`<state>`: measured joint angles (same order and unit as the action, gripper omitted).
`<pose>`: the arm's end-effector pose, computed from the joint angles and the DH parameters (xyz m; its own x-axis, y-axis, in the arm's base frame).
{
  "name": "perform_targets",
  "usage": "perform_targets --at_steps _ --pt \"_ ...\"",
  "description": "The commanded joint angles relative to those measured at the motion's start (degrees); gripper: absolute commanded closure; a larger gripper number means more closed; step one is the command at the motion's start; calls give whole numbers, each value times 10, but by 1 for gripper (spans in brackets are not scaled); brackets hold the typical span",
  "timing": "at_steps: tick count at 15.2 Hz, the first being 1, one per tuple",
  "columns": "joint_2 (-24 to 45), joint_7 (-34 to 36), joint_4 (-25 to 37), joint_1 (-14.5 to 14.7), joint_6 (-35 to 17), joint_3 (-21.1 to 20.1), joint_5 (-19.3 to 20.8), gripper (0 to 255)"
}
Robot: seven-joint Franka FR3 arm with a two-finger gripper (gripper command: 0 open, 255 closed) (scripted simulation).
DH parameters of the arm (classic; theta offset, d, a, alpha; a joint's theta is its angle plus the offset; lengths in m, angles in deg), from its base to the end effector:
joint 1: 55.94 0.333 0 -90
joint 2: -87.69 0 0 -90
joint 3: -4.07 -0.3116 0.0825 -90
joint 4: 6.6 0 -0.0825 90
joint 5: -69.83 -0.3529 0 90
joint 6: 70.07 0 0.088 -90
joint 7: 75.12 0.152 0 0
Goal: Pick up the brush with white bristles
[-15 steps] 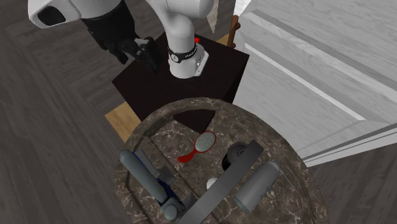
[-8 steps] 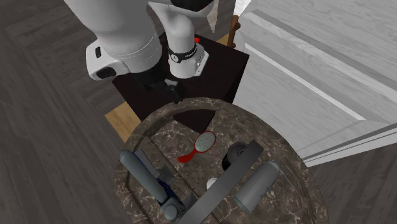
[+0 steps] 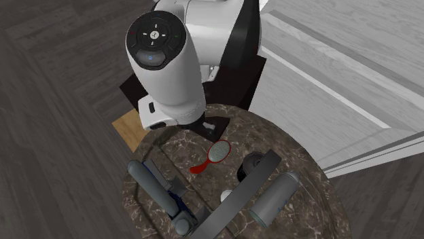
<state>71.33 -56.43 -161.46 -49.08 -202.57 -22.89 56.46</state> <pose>0.2982 0.1984 0.2744 0.9898 0.0686 -0.1252 0.0714 -0.9973 0.0185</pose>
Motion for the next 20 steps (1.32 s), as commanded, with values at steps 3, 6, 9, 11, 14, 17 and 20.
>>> perform_targets --at_steps 3,6,9,11,14,17,20 --pt "103 74 17 -8 -85 -42 43 0" --pt "192 155 42 -10 -139 -56 119 0" --pt "273 238 74 11 -174 -40 204 0" --pt "292 252 76 21 -189 -26 224 0" --pt "322 273 80 33 -211 -7 255 0" --pt "346 291 85 46 -229 11 280 0" --pt "347 291 86 47 -228 12 280 255"
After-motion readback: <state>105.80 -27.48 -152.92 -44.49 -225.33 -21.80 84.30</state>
